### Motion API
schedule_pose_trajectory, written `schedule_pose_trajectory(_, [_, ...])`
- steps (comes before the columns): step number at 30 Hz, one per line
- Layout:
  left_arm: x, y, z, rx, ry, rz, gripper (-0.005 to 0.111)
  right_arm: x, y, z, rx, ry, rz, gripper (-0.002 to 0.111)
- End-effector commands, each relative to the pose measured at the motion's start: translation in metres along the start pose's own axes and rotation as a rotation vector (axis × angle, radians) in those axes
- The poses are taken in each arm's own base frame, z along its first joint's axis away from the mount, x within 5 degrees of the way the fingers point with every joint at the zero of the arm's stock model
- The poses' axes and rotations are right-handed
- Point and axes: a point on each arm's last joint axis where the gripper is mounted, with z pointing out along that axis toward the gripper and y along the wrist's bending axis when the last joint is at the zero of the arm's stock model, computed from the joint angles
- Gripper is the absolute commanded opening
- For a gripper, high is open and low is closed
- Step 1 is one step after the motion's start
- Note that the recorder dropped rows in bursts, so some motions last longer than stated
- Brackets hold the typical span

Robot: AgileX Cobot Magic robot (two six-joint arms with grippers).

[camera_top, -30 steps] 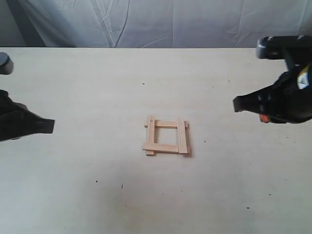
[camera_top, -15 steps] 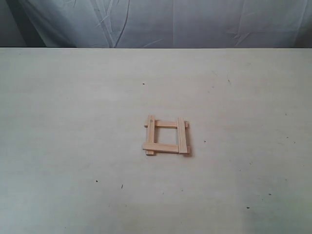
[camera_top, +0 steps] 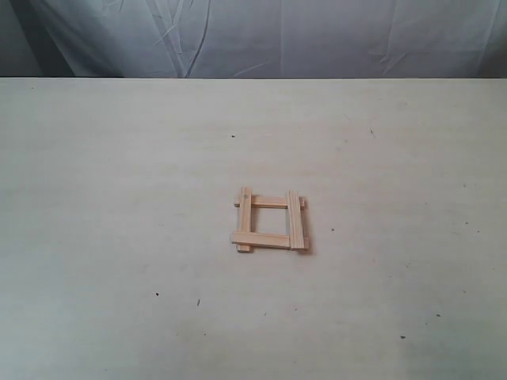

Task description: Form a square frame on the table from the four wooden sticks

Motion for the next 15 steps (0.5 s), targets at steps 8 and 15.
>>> schedule_pose_trajectory(8, [0.002, 0.0, 0.0, -0.003, 0.001, -0.002, 0.0, 0.004, -0.014, -0.019, 0.215, -0.124, 0.063, 0.0])
schedule_pose_trajectory(15, [0.002, 0.0, 0.0, -0.003, 0.001, -0.002, 0.0, 0.008, -0.018, -0.031, 0.315, -0.184, 0.08, 0.0])
